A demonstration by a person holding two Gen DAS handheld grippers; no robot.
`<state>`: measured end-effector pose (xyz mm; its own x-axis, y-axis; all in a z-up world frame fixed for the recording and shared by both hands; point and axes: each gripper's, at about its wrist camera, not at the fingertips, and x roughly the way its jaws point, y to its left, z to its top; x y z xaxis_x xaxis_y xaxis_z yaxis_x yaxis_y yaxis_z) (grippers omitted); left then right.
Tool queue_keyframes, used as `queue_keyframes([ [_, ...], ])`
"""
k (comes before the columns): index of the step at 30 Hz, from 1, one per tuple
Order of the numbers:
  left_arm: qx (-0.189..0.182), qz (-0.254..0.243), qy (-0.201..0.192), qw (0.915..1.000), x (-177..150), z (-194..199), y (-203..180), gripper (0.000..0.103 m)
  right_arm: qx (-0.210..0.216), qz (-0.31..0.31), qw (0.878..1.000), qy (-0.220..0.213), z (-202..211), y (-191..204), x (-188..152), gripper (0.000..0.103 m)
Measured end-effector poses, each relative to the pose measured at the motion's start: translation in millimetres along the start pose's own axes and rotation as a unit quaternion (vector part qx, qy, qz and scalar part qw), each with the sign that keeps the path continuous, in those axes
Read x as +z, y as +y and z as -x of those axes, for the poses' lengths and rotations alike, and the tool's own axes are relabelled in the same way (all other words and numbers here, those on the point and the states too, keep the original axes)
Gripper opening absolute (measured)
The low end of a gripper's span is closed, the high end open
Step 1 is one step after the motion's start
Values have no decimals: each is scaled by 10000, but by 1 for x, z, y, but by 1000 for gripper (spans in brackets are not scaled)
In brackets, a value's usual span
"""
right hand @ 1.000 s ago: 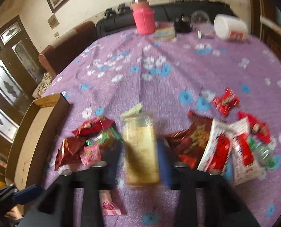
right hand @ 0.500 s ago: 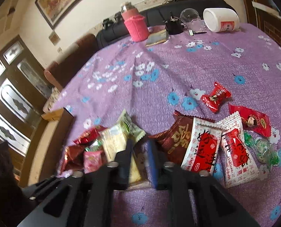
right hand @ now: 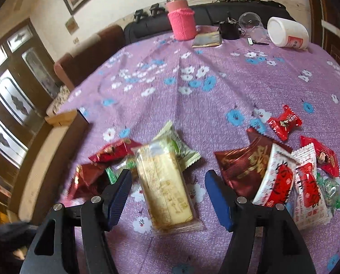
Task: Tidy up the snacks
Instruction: 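Grasp the pink candy bar with the left tool while the right tool grasps the yellow cake pack, then drop the pink candy bar and yellow cake pack into the cardboard box with both tools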
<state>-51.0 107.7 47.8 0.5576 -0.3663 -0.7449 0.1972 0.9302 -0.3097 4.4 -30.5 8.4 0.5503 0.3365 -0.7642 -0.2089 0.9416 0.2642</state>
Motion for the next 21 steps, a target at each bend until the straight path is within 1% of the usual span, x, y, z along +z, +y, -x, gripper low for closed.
queue_keyframes([
  [1, -23, 55, -79, 10000, -2, 10, 4, 22, -122, 109, 9999, -14, 0, 4, -1, 63],
  [2, -46, 109, -146, 9998, -2, 18, 8, 22, -189, 177, 9997, 14, -1, 7, -2, 44],
  [3, -62, 171, -236, 9996, -3, 29, 13, 22, -256, 217, 9994, 27, -1, 9, -2, 35],
  [4, -56, 215, -320, 9992, -4, 38, 17, 22, -342, 254, 9991, 50, -1, 11, -3, 34],
  [7, 33, 309, -523, 9981, -8, 63, 32, 22, -368, 224, 9991, 32, 5, 11, -8, 34],
  [9, 94, 380, -613, 9973, -9, 72, 42, 22, -362, 141, 9992, 0, 18, 12, -12, 34],
  [12, 229, 588, -699, 9956, -10, 82, 66, 22, -268, 149, 9994, -188, 50, 21, -16, 34],
  [15, 444, 791, -720, 9933, -11, 87, 92, 22, 181, 237, 9992, -252, 74, 49, -17, 34],
  [17, 610, 918, -686, 9915, -14, 90, 110, 22, 552, 430, 9972, -251, 84, 80, -17, 35],
  [19, 778, 1021, -635, 9897, -17, 92, 125, 22, 905, 561, 9942, -140, 85, 107, -18, 35],
  [21, 905, 1105, -568, 9881, -20, 92, 138, 22, 1287, 721, 9890, 68, 77, 141, -22, 35],
])
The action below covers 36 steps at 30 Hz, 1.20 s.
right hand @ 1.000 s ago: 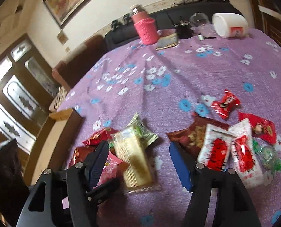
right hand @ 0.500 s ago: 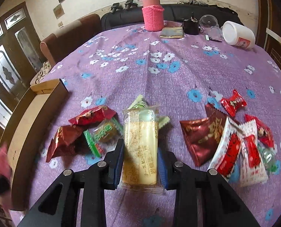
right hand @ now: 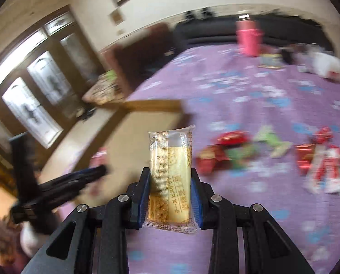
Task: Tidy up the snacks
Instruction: 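Drop the pink candy bar and yellow cake pack into the cardboard box with both tools, then grasp the red foil candy with the left tool while the right tool grasps a red sausage pack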
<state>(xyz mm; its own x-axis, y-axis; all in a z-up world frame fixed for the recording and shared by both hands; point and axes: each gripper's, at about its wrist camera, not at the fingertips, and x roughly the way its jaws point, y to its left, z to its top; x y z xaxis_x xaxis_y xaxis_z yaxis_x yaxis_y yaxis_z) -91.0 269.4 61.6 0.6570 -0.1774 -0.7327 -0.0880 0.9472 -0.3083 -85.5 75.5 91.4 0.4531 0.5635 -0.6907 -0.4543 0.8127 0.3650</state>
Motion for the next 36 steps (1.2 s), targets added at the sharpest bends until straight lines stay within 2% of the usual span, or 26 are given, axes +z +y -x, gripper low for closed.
queue_keyframes([
  [3, 250, 27, 80, 9997, -1, -4, 13, 22, 286, 192, 9989, 316, -31, 40, -5, 35],
  [7, 535, 137, 167, 9983, -5, -4, 31, 23, 366, 367, 9966, 635, -67, 75, -16, 35],
  [9, 564, 238, 186, 9980, -5, -4, 39, 23, 332, 423, 9960, 719, -79, 84, -21, 37],
  [11, 637, 339, 130, 9973, -6, 1, 47, 25, 197, 455, 9961, 724, -88, 88, -22, 38],
  [14, 561, 499, -1, 9972, -4, 11, 54, 43, 287, 346, 9960, 770, -89, 83, -22, 45],
  [16, 553, 510, -167, 9970, -3, 20, 54, 44, 464, 165, 9970, 596, -73, 71, -21, 46],
  [18, 467, 558, -314, 9969, -3, 28, 53, 45, 445, 20, 9986, 296, -52, 53, -16, 46],
  [19, 408, 556, -348, 9970, -3, 30, 51, 45, 320, -22, 9993, 174, -44, 44, -13, 47],
  [21, 278, 452, -407, 9978, -3, 34, 41, 45, -295, -99, 9995, -89, -29, 10, 1, 47],
  [25, -107, 102, -453, 9989, -1, 38, 9, 45, -1350, -56, 9908, -107, -40, -42, 38, 46],
  [28, -293, -119, -441, 9985, 0, 39, -13, 45, -1528, -160, 9880, 146, -68, -64, 58, 46],
  [29, -333, -153, -427, 9984, 0, 37, -19, 45, -1704, -161, 9849, 262, -83, -71, 64, 46],
  [32, -515, -275, -287, 9979, 2, 28, -39, 45, -1876, -101, 9800, 657, -112, -78, 64, 46],
  [33, -572, -330, -224, 9976, 3, 24, -47, 45, -1878, -65, 9795, 723, -115, -81, 62, 42],
  [34, -621, -382, -177, 9972, 3, 21, -52, 45, -1863, 0, 9794, 785, -114, -80, 57, 28],
  [36, -670, -477, -109, 9966, 3, 15, -62, 45, -1717, 30, 9815, 847, -104, -78, 44, 25],
])
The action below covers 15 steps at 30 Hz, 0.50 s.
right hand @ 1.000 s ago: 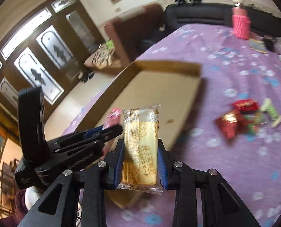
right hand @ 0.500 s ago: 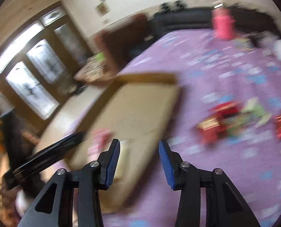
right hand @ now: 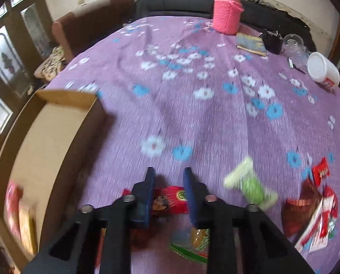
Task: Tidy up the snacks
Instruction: 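Grasp the red foil candy with the left tool while the right tool grasps a red sausage pack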
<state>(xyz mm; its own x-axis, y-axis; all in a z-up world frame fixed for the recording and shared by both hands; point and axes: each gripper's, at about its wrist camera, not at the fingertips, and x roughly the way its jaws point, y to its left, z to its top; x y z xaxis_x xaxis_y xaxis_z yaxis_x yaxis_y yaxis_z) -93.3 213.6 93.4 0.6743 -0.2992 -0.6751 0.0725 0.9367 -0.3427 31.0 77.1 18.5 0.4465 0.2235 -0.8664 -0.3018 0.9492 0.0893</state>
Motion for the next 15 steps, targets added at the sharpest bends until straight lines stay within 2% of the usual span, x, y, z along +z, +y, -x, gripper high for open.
queue_keyframes([
  [7, -189, -519, 197, 9983, 5, -27, -36, 45, 310, -224, 9990, 243, 38, -41, -71, 25],
  [10, -172, -705, 546, 9959, 7, -51, -52, 45, 705, -712, 9950, -10, 59, -76, -81, 25],
  [12, -65, -792, 722, 9942, 5, -64, -60, 45, 612, -944, 9931, -317, 79, -97, -88, 26],
  [13, 102, -862, 829, 9928, 2, -74, -66, 46, 606, -1062, 9914, -460, 88, -107, -93, 27],
  [15, 291, -840, 974, 9913, -3, -87, -70, 47, 723, -1249, 9882, -512, 97, -114, -102, 32],
])
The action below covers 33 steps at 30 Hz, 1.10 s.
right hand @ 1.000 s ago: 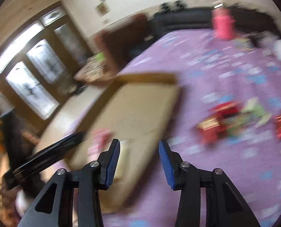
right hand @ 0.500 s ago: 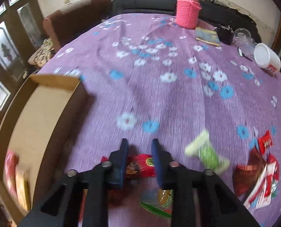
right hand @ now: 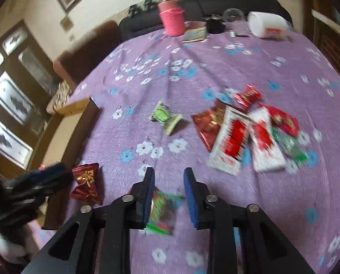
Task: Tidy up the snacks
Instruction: 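Grasp the red foil candy with the left tool while the right tool grasps a red sausage pack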
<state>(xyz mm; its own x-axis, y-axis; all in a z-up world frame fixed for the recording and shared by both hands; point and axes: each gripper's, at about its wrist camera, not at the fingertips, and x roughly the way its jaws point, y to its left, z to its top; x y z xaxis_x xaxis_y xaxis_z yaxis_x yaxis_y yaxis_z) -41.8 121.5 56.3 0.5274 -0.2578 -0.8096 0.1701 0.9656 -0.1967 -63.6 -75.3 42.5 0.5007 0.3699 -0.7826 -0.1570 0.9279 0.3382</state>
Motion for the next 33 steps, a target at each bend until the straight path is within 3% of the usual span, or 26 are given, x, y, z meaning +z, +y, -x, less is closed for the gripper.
queue_keyframes([
  [3, 427, -67, 78, 9990, -5, -19, -8, 52, 384, -145, 9992, 23, 6, -2, -15, 34],
  [4, 561, -99, 100, 9983, -6, -24, -9, 58, 423, -116, 9990, 40, 4, 2, -19, 34],
  [7, 681, -141, 295, 9971, -5, -40, -7, 62, 509, -25, 9987, 66, -3, 12, -23, 34],
  [9, 784, -294, 199, 9963, -8, -41, -6, 59, 751, -96, 9971, 40, -6, 18, -28, 35],
  [10, 801, -307, 155, 9962, -9, -40, -4, 53, 877, -67, 9961, 72, -8, 23, -30, 35],
  [13, 650, -213, 101, 9976, -6, -37, 4, 43, 778, 23, 9970, 51, -14, 34, -32, 35],
  [16, 430, -200, 30, 9989, -5, -32, 6, 40, 461, 195, 9987, -11, -17, 43, -30, 35],
  [19, 240, -164, 67, 9996, -11, -26, 9, 41, -1037, 565, 9923, -375, -11, 45, -31, 37],
  [21, 207, -145, 69, 9997, -13, -23, 11, 41, -1435, 519, 9873, -439, -10, 36, -29, 37],
  [22, 167, -102, 43, 9998, -14, -21, 13, 42, -1278, 405, 9900, -450, -7, 31, -28, 37],
  [24, 88, -45, -14, 10000, -14, -19, 16, 46, -459, 131, 9978, -454, 2, 24, -30, 37],
  [27, 114, 11, -78, 9999, -12, -20, 17, 51, 709, -61, 9972, -216, 1, 29, -34, 38],
  [28, 231, -49, -58, 9997, -11, -23, 14, 52, 919, -105, 9957, -71, -4, 33, -35, 38],
  [29, 292, -115, -33, 9995, -11, -25, 11, 52, 919, -91, 9957, 33, -10, 38, -35, 38],
  [33, 384, -397, 34, 9985, -14, -29, 2, 43, 242, 234, 9994, 78, -31, 61, -34, 38],
])
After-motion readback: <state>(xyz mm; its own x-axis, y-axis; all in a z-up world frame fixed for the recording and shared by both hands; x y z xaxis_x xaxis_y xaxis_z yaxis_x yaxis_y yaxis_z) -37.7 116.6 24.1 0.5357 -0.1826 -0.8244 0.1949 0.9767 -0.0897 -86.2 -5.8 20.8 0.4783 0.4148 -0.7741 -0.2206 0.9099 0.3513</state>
